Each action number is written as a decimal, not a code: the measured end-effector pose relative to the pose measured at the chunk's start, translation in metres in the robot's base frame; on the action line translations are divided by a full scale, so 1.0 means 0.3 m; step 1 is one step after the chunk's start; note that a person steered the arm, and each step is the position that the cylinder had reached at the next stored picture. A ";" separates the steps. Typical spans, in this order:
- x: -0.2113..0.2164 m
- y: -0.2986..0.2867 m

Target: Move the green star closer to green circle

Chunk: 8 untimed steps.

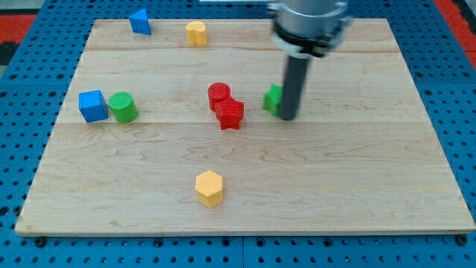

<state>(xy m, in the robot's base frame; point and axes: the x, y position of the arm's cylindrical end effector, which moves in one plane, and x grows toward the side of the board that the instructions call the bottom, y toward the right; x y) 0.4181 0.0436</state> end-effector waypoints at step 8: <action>-0.051 -0.331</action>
